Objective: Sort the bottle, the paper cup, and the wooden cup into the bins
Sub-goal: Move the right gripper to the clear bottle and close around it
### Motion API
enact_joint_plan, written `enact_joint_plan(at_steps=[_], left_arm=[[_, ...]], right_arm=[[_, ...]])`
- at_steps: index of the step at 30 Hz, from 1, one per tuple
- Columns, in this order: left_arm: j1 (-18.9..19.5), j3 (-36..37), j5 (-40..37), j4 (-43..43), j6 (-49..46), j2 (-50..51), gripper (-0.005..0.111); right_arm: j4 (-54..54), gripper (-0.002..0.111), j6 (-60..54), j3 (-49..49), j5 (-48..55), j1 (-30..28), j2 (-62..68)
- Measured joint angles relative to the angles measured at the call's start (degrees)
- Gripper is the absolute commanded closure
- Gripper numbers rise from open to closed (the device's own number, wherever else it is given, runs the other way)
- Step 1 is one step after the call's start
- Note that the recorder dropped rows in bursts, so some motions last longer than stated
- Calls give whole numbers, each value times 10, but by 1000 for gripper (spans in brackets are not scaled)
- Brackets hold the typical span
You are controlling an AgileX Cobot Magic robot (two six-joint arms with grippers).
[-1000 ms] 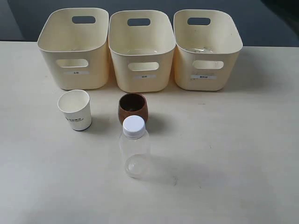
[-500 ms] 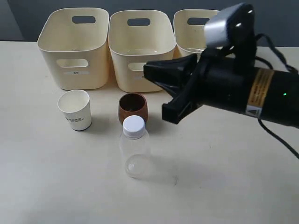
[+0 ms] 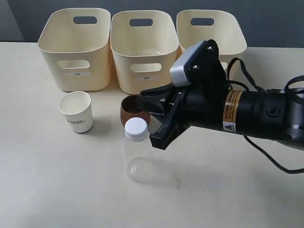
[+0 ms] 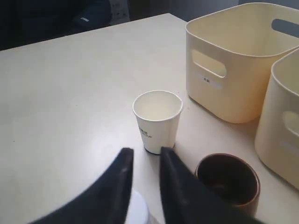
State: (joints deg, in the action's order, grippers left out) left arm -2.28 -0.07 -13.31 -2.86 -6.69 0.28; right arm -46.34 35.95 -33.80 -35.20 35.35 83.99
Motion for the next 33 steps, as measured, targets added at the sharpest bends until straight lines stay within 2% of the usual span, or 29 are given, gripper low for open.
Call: enact_joint_plan(at_steps=[2,3,5,10,18,33], left_arm=[[0,0,0,0,0,0,107],[0,0,0,0,0,0,107],[0,0,0,0,0,0,107],[0,0,0,0,0,0,107],[0,0,0,0,0,0,107],[0,0,0,0,0,0,107]], right_arm=[[1,41,0,0,-18,0,6],[1,36,0,0,-26,0,8],[1,40,1,0,-34,1,12],[0,59,2,0,-35,2,24],[-16,43,5,0,-37,2,52],[-17,43,3,0,-50,2,95]])
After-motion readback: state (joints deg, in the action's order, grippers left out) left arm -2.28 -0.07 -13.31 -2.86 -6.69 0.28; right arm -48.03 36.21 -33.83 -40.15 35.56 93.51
